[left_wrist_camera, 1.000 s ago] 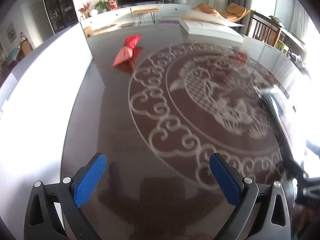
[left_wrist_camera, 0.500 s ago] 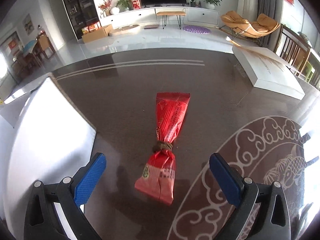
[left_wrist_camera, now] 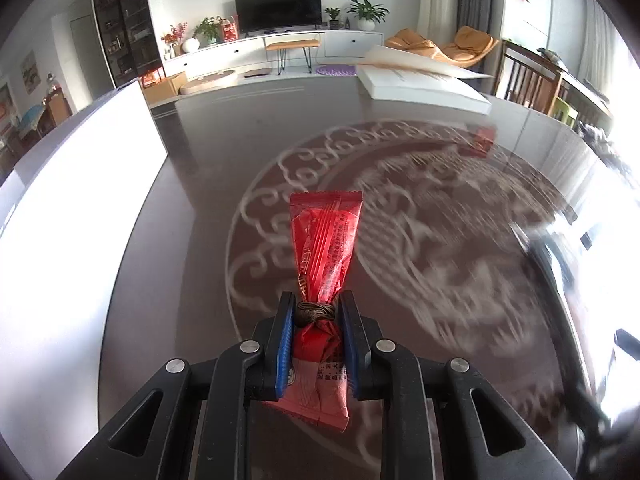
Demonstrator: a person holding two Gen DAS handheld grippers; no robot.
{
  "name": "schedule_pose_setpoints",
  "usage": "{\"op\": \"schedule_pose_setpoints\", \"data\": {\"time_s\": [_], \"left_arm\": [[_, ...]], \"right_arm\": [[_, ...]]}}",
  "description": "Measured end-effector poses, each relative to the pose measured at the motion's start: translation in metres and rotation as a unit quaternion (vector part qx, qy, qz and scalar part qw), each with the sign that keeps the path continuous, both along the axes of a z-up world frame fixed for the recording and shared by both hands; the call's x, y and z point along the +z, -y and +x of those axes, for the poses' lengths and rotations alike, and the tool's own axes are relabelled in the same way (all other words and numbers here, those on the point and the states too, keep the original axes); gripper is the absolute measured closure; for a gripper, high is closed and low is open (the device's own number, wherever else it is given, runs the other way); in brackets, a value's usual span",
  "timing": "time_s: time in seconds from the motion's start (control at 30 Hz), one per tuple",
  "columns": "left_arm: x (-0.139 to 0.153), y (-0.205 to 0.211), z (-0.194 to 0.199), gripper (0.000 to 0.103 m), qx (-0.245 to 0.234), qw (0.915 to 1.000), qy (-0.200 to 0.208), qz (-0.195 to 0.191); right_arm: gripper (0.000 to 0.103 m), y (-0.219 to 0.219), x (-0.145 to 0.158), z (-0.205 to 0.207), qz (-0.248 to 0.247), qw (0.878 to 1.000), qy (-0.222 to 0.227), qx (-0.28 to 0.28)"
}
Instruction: Organize objects
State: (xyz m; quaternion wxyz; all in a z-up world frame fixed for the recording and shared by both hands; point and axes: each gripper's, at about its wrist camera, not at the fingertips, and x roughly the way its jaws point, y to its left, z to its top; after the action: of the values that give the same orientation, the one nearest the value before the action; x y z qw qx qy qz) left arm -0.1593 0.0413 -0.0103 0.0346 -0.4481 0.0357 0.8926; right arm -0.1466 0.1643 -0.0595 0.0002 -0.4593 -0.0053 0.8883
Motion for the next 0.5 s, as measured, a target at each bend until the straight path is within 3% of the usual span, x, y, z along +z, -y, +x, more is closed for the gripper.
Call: {"op": "schedule_pose_setpoints", "data": {"time_s": [0.1, 0.13, 0.17, 0.23, 0.3, 0.5], "left_arm": [[0.000, -0.013, 0.060, 0.077, 0.007, 0.9999, 0.000, 0.009], [-0.001, -0.018, 0.072, 0.065, 0.008, 0.9999, -0.004, 0.006], [-0.002, -0.019, 0.080, 0.040, 0.011, 0.9999, -0.010, 0.002], [-0.007, -0.018, 0.079, 0.002, 0.025, 0.9997, 0.000, -0.005], [-0.012, -0.016, 0.074, 0.000, 0.018, 0.9996, 0.016, 0.015], [-0.010, -0.014, 0.075, 0.000, 0.016, 0.9997, 0.014, 0.014]], "right_arm": [[0.000, 0.000, 0.000, 0.000, 0.000, 1.000, 0.000, 0.000], [0.000, 0.000, 0.000, 0.000, 0.000, 1.000, 0.000, 0.000], [0.000, 0.000, 0.000, 0.000, 0.000, 1.000, 0.000, 0.000], [0.000, 0.000, 0.000, 0.000, 0.000, 1.000, 0.000, 0.000], [0.000, 0.000, 0.000, 0.000, 0.000, 1.000, 0.000, 0.000], [0.000, 0.000, 0.000, 0.000, 0.000, 1.000, 0.000, 0.000]]}}
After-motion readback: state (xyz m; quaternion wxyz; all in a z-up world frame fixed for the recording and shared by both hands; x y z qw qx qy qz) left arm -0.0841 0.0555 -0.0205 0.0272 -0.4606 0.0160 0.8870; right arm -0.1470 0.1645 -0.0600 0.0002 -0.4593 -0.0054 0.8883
